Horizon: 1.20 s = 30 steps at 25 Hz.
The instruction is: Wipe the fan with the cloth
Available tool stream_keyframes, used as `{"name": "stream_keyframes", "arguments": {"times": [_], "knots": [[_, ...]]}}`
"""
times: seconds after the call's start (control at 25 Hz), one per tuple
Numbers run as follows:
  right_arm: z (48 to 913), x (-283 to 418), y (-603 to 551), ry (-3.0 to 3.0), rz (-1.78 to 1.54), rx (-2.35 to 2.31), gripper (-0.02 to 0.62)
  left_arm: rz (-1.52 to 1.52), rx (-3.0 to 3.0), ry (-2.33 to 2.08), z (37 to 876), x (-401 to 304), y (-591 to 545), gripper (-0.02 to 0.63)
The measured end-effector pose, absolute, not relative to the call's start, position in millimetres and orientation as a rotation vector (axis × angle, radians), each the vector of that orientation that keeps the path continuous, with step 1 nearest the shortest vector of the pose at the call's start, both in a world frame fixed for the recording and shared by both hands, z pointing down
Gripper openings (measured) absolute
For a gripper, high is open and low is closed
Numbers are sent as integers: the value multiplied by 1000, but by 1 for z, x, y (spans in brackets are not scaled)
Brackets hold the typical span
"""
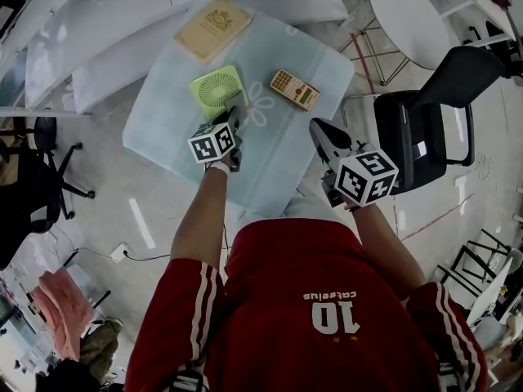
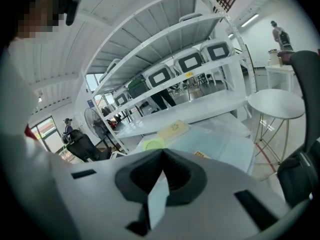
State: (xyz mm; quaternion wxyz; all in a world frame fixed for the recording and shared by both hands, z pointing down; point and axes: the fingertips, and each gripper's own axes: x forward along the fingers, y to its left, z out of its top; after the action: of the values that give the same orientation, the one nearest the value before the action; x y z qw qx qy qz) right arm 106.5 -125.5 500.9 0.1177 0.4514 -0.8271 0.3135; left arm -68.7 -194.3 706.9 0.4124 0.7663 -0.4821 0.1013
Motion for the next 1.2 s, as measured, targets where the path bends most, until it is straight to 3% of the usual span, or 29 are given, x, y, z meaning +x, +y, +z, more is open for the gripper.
{"name": "stream_keyframes", "arguments": {"times": [1.2], "knots": [[494, 77, -124, -2435, 893, 1256, 5, 246, 1888, -1289, 708, -124, -184, 23]]}}
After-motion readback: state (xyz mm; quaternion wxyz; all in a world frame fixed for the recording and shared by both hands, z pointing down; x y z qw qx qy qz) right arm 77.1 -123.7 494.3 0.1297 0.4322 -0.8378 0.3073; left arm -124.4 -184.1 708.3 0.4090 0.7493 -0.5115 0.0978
